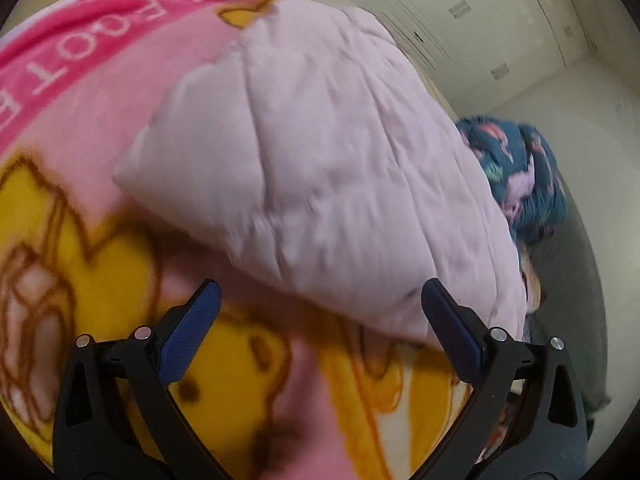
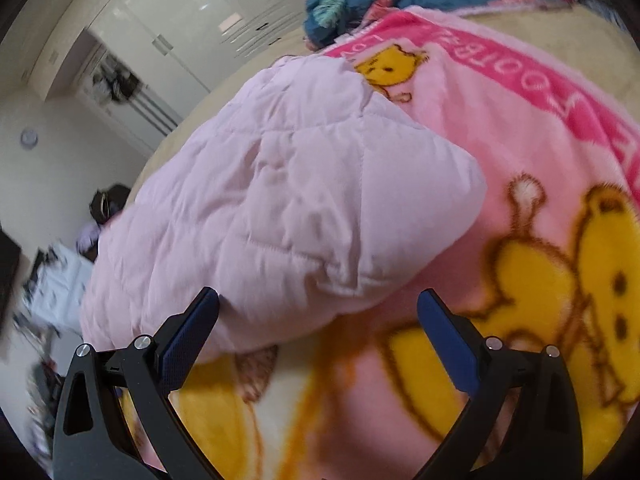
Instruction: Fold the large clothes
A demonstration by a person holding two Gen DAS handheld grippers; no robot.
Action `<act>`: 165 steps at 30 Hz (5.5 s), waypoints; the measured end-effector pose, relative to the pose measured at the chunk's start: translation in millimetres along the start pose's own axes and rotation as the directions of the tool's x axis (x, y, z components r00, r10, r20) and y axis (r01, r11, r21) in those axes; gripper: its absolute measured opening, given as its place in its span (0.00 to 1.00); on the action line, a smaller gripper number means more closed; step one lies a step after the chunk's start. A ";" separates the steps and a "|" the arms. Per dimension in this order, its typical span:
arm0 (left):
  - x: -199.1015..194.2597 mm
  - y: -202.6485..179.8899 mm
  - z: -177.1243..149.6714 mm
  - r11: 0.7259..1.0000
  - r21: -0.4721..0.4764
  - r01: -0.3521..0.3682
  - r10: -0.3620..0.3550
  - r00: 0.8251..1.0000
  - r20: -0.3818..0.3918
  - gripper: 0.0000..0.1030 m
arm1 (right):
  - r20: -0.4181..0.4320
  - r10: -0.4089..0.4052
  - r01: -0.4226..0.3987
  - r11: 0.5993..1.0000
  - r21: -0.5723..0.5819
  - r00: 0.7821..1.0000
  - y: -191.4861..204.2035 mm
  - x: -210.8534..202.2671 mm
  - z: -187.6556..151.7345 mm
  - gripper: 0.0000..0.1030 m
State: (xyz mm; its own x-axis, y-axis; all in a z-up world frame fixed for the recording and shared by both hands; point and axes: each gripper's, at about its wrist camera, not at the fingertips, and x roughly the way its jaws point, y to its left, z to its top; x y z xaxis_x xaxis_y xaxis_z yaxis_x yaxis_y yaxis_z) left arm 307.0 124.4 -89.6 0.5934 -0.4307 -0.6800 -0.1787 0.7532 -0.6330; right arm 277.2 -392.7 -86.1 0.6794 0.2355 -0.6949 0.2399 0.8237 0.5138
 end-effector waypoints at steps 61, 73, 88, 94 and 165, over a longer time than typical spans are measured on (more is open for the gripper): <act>-96.5 -72.5 -32.6 0.918 0.379 -0.113 0.019 0.970 0.242 0.31 | 0.286 0.038 0.144 0.796 -0.588 0.957 120.6 -87.8 -50.2 0.31; -123.5 -68.8 -72.4 0.906 0.405 -0.125 0.025 0.970 0.242 0.31 | 0.283 0.053 0.121 0.819 -0.561 0.958 91.4 -124.3 -94.5 0.31; -125.2 -42.2 -105.2 0.909 0.389 -0.148 0.074 0.977 0.199 0.35 | 0.221 0.045 0.072 0.866 -0.495 0.974 48.3 -135.9 -117.6 0.32; -125.1 -28.4 -116.6 0.913 0.380 -0.150 0.089 0.981 0.173 0.40 | 0.195 0.039 0.056 0.886 -0.459 0.980 34.5 -137.6 -126.7 0.33; -203.0 -97.8 -252.3 0.803 0.532 -0.268 0.109 0.944 0.312 0.91 | 0.242 0.067 0.074 0.843 -0.533 0.968 80.6 -265.8 -217.1 0.96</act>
State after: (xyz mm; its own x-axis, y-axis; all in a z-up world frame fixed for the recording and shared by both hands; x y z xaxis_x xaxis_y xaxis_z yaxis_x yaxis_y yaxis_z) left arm 5.9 12.7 17.0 0.7852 -0.1699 -0.5955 0.1150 0.9849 -0.1293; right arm -34.7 -277.0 30.8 0.8414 0.1590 -0.5165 -0.1168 0.9866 0.1135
